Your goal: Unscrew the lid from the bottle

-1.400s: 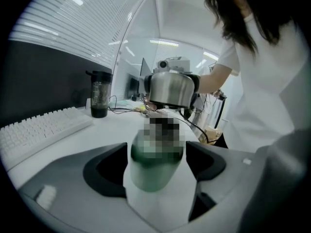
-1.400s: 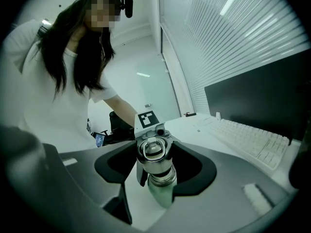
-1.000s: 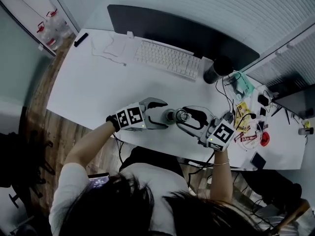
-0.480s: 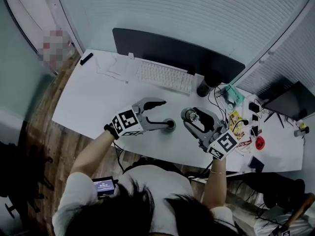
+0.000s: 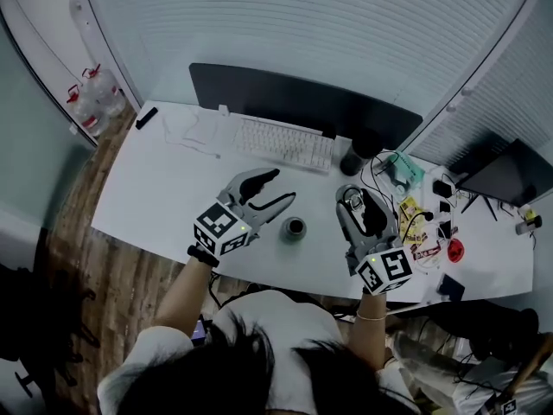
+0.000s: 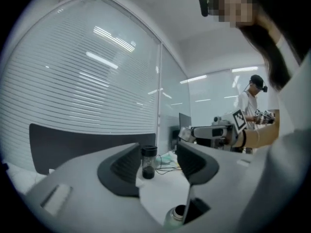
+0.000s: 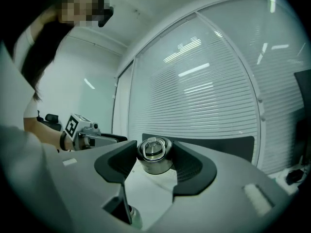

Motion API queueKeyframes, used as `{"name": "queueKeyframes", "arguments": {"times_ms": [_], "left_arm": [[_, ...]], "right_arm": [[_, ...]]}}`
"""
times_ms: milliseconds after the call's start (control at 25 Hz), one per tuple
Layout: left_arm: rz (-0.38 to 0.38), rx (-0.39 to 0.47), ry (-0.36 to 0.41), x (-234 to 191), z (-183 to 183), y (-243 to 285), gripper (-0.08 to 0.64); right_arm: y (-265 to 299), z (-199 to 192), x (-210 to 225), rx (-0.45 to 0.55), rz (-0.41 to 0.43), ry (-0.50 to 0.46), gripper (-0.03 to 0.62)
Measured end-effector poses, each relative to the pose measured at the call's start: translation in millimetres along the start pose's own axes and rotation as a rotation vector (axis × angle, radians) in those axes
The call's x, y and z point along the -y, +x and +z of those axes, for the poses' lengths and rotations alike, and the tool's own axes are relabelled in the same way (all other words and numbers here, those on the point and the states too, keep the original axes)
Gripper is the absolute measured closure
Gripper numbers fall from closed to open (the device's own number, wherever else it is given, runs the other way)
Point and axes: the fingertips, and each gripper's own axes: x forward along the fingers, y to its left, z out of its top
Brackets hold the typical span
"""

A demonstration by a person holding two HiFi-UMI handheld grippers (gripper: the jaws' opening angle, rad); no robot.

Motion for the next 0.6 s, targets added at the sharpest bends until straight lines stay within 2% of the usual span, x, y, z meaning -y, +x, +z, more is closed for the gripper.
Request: {"name": "queueKeyframes", "arguments": {"times_ms": [280, 600], "left_arm": [[0.166, 0.007, -0.064, -13.6, 4.1, -1.7, 0.337], [0.283, 0.018, -0.064, -18.0, 9.3, -7.8, 0.405]], "right_arm": [[-5.7, -3.9, 10.6, 0.024, -0.147, 0.014, 0.362], [-13.0, -5.1, 19.4, 0.02, -0.208, -0.009, 0.362]]}}
